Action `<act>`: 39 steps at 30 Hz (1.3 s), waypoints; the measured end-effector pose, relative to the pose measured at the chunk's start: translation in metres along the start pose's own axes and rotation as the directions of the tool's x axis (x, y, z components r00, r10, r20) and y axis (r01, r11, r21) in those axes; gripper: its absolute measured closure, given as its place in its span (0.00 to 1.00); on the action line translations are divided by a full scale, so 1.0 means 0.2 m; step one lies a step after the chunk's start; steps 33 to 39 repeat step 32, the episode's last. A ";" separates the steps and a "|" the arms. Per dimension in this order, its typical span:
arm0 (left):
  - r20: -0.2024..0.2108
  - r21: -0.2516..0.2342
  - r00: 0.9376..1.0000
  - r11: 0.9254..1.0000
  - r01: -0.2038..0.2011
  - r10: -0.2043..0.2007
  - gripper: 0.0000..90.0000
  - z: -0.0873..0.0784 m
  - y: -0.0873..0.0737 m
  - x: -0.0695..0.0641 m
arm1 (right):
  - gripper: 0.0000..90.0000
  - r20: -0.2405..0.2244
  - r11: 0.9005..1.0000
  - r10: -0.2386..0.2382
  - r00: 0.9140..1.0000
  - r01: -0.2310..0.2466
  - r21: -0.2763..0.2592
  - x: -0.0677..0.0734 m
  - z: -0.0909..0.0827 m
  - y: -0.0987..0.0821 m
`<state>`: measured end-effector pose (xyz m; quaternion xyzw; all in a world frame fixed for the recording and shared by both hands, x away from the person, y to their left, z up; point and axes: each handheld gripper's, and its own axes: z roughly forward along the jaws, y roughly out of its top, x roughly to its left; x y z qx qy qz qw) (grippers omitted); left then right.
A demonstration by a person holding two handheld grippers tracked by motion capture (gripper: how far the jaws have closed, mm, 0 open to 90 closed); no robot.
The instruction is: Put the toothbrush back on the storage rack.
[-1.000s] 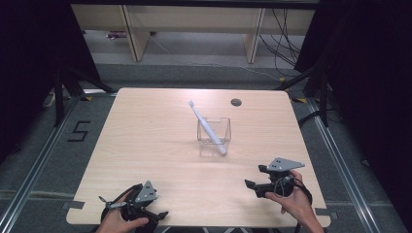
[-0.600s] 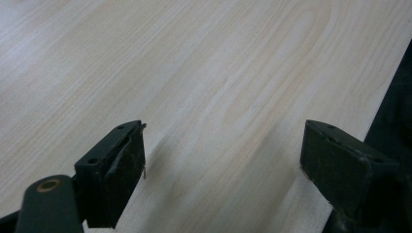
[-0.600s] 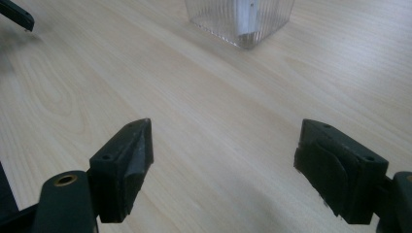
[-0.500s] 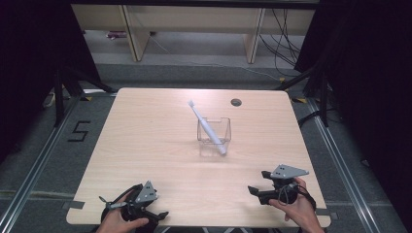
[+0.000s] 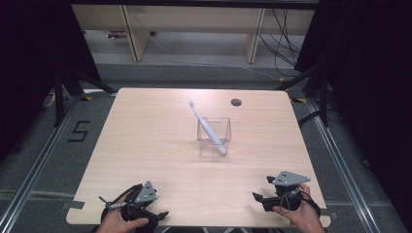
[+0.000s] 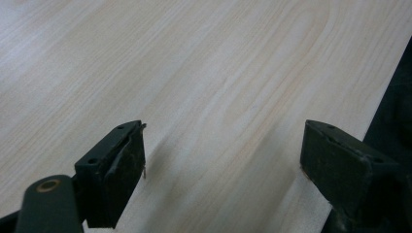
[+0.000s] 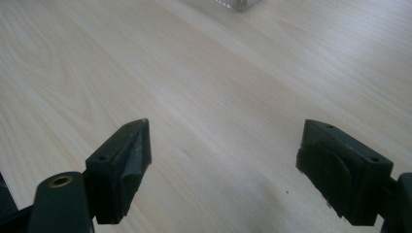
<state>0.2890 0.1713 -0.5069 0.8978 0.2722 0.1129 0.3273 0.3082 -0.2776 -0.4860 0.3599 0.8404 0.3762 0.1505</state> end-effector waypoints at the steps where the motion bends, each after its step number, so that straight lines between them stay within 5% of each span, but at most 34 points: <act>1: 0.005 0.004 1.000 1.000 -0.001 0.001 0.18 0.00 0.00 0.00 | 0.22 -0.002 1.000 0.002 1.000 -0.002 0.003 0.00 0.00 -0.01; 7: 0.008 0.013 1.000 1.000 -0.003 0.003 0.18 0.00 0.00 0.00 | 0.18 -0.006 0.998 -0.030 1.000 0.030 0.049 0.00 0.01 -0.03; 18: 0.005 0.004 1.000 1.000 0.001 -0.001 0.18 0.00 0.00 0.00 | 0.18 -0.025 0.997 -0.047 0.999 0.049 0.055 0.01 0.00 -0.04; 19: 0.001 0.001 1.000 1.000 0.002 -0.002 0.18 0.00 0.00 0.00 | 0.18 -0.023 0.998 -0.015 1.000 0.016 0.059 0.02 0.00 -0.05; 24: -0.001 0.000 1.000 1.000 0.004 -0.004 0.18 0.00 0.00 0.00 | 0.18 -0.018 0.998 -0.034 0.999 0.035 0.049 -0.01 -0.01 -0.07; 29: 0.003 0.005 1.000 1.000 0.005 -0.005 0.18 0.00 0.00 0.01 | 0.18 0.004 0.999 0.001 1.000 -0.001 0.052 -0.01 -0.02 -0.08; 39: 0.001 0.006 1.000 1.000 0.005 -0.005 0.18 0.00 0.00 0.01 | 0.18 0.010 0.998 -0.014 1.000 0.013 0.054 -0.02 -0.02 -0.07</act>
